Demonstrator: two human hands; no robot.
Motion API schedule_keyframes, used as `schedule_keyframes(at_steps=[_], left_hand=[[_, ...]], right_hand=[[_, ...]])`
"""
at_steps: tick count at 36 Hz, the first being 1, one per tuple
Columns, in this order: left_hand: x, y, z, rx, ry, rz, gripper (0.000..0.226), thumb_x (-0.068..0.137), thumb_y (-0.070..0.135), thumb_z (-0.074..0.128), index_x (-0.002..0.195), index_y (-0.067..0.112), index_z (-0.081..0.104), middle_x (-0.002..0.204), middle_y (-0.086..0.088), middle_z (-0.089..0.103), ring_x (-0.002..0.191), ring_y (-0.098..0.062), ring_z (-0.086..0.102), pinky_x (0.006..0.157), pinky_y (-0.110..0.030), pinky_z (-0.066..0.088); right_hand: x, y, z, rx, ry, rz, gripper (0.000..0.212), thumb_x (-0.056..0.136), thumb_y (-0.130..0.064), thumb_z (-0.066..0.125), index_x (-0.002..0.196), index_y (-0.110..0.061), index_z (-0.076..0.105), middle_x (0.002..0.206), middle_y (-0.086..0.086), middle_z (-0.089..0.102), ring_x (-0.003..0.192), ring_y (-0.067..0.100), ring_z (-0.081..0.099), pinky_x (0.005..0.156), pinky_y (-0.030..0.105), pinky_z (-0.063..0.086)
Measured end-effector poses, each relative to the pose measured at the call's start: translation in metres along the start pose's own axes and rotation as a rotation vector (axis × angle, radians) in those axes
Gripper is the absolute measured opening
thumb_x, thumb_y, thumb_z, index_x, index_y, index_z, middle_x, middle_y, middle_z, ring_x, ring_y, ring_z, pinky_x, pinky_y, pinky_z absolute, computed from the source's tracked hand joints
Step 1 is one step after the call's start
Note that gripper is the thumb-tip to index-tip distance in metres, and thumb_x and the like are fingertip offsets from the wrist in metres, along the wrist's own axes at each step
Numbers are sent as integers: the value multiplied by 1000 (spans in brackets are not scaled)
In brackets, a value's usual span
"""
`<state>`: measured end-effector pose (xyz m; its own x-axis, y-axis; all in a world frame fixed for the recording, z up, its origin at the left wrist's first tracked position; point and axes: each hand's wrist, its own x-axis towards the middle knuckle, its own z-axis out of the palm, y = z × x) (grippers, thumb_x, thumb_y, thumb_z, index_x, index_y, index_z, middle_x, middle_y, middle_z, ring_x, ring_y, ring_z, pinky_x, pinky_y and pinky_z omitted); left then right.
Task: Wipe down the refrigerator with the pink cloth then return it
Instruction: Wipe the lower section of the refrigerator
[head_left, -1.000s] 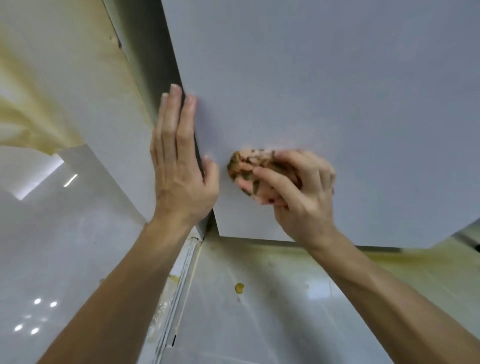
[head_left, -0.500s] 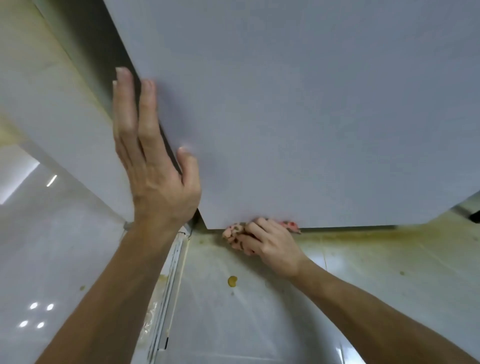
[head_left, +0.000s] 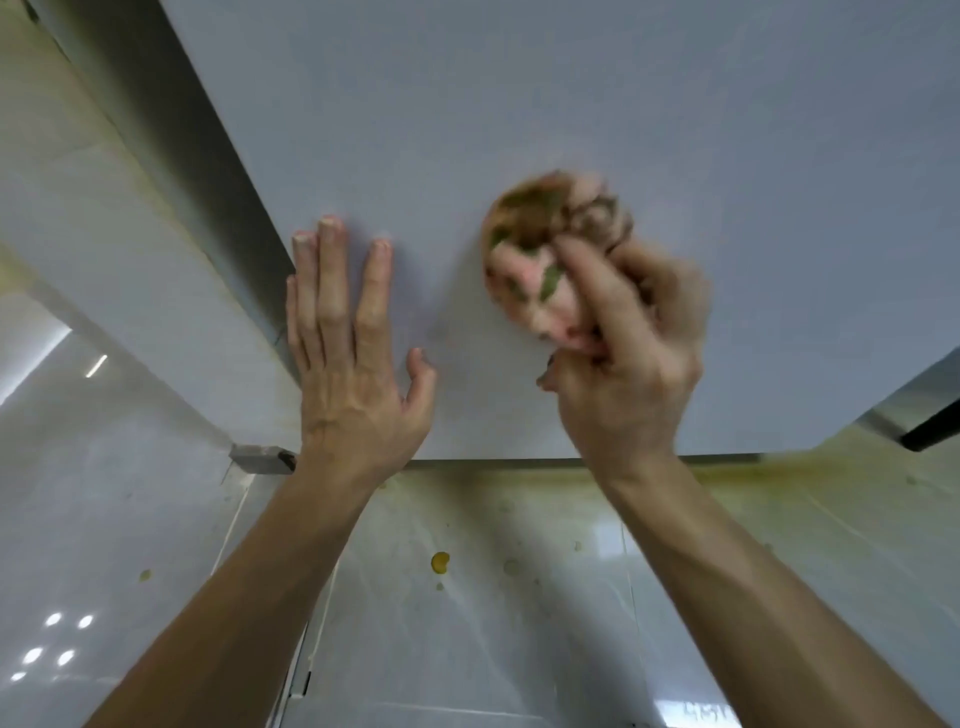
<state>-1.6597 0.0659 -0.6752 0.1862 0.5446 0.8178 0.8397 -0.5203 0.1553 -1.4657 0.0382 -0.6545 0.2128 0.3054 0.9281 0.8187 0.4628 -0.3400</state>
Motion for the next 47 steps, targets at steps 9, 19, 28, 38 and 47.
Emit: schedule_keyframes(at_steps=[9, 19, 28, 38, 47], left_hand=[[-1, 4, 3, -6, 5, -1, 88, 79, -5, 66, 157, -2, 25, 164, -34, 19, 154, -54, 13, 128, -63, 16], [-3, 27, 11, -14, 21, 23, 88, 79, -1, 69, 156, 2, 27, 163, -27, 15, 154, -52, 14, 129, -60, 16], [6, 38, 12, -19, 32, 15, 98, 74, -2, 71, 157, 2, 20, 166, -20, 13, 156, -46, 11, 129, -59, 14], [11, 27, -3, -54, 91, -27, 94, 70, -21, 58, 156, -10, 23, 167, -26, 17, 158, -47, 15, 129, -58, 17], [12, 30, -10, -36, 19, -43, 95, 77, -9, 67, 160, -4, 20, 170, -21, 11, 161, -40, 7, 131, -52, 12]], right_hand=[[-153, 84, -1, 6, -807, -279, 46, 115, -26, 36, 94, -15, 76, 98, -2, 59, 86, 20, 50, 62, 40, 52], [-63, 90, -61, -54, -419, -91, 20, 98, -4, 71, 113, -13, 80, 96, 17, 67, 79, 28, 63, 68, 38, 58], [80, 17, -44, 48, 208, 91, 55, 75, 15, 62, 126, -4, 73, 107, 7, 48, 103, 10, 51, 83, 24, 52], [-78, 49, -10, 12, -626, -390, 42, 114, -20, 39, 104, -13, 79, 109, -1, 65, 96, 19, 55, 77, 30, 49], [-57, 55, -45, -35, -598, -135, 28, 87, -10, 56, 98, -17, 81, 93, 4, 65, 87, 18, 55, 64, 25, 48]])
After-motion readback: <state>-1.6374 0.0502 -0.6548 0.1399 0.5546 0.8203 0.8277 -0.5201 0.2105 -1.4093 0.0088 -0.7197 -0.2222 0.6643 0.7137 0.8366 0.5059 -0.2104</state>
